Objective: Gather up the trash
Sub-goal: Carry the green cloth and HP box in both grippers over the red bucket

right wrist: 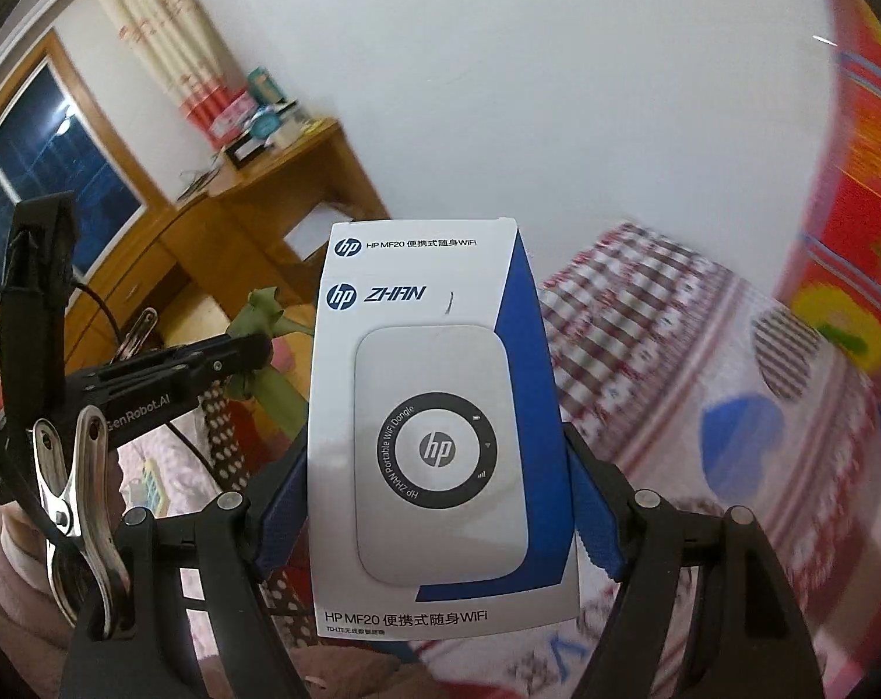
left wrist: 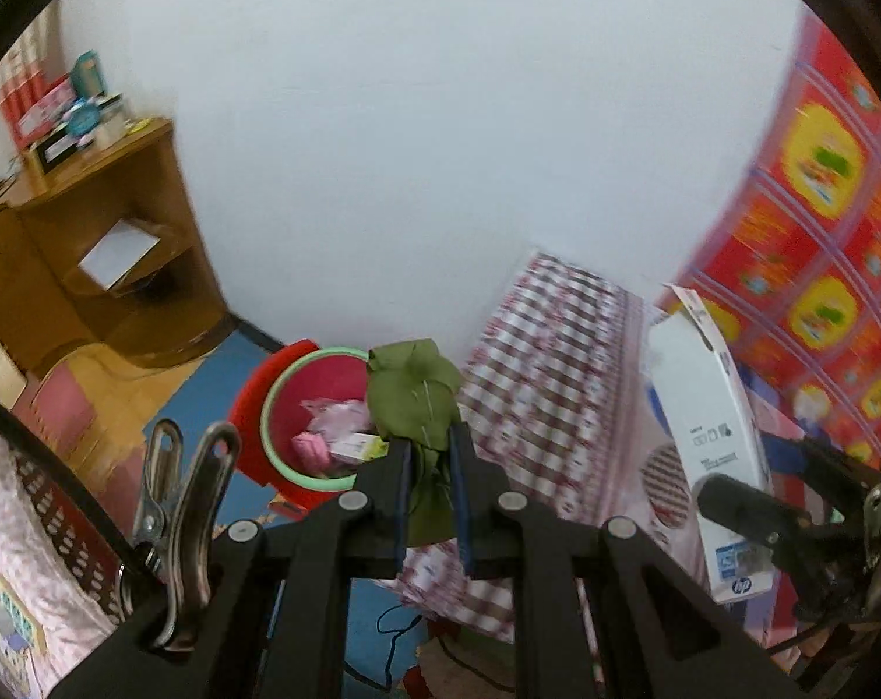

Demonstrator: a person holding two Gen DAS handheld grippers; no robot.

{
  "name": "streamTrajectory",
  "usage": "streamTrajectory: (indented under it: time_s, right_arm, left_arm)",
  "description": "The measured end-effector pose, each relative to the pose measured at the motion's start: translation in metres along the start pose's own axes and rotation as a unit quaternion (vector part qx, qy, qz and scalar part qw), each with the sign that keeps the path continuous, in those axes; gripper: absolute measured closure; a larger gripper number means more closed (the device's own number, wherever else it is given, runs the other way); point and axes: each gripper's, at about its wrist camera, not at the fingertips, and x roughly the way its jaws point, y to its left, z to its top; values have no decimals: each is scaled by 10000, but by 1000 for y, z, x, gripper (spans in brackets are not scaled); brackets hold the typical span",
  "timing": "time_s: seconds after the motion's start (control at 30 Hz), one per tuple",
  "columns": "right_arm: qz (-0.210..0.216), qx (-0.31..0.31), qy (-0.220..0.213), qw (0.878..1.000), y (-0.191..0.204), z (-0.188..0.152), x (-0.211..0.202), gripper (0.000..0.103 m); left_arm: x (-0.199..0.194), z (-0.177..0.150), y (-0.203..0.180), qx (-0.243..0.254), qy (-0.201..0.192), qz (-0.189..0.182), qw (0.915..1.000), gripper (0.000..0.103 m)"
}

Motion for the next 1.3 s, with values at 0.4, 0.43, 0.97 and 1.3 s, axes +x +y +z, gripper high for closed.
streamTrajectory:
  time_s: [0.4, 0.43, 0.97, 1.3]
  right_arm:
    - [169, -437, 479, 9977, 17, 57, 98, 25]
    - [157, -425, 507, 9977, 19, 61, 106, 25]
    - [-251, 181, 1382, 9899, 39, 105, 259, 25]
    - [-457, 564, 2059, 9759, 27, 107, 349, 25]
  left_arm:
    - [56, 26, 53, -525, 267, 137, 9982, 90]
    - [63, 27, 57, -569, 320, 138, 9978, 90]
    - [177, 48, 134, -586, 1018, -297, 9926, 90]
    - [246, 46, 174, -465, 1406, -613, 9871, 90]
